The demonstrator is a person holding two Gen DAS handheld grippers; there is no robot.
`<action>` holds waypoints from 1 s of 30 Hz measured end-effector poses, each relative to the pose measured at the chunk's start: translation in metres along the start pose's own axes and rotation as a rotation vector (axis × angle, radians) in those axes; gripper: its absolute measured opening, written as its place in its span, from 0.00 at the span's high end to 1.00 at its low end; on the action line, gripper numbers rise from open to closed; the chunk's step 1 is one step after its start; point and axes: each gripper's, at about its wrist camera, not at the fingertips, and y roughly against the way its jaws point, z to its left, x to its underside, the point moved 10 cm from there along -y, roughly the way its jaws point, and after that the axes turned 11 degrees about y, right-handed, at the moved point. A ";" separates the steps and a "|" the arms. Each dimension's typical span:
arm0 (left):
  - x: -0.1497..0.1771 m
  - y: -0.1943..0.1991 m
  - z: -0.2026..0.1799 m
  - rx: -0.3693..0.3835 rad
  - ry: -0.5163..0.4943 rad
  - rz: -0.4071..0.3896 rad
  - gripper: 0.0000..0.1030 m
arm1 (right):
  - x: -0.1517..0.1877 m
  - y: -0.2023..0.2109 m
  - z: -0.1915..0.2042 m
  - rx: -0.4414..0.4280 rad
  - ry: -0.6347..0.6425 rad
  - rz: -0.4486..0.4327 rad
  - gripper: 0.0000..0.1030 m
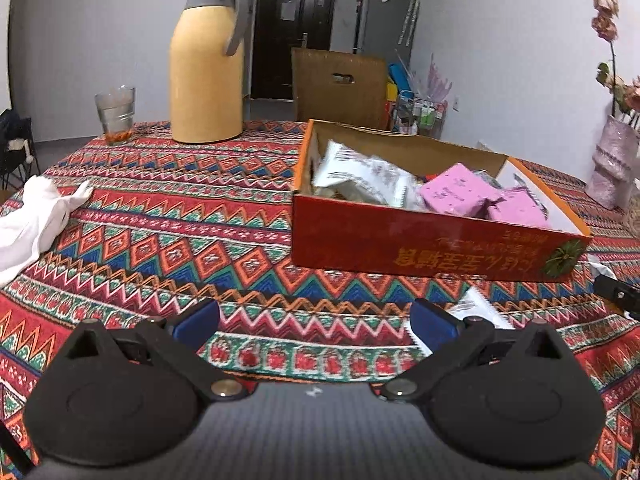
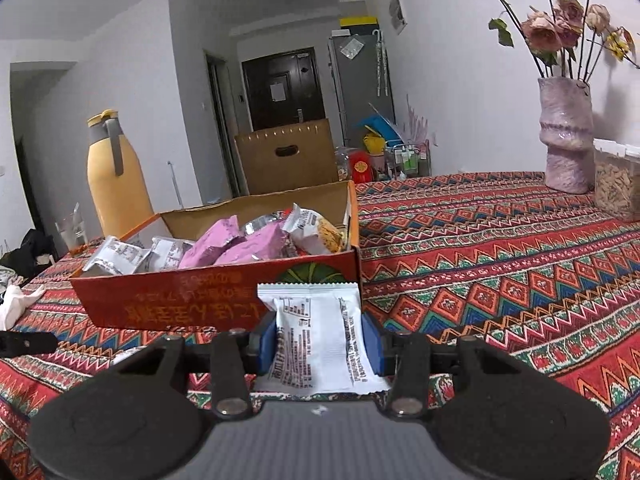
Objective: Organize snacks
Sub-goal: 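Grasp the last white packet with the left tool while the right tool holds its packet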
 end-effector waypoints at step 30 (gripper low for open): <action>0.050 -0.055 -0.101 0.105 -0.235 0.202 0.12 | 0.002 0.007 0.005 -0.040 0.001 -0.036 0.57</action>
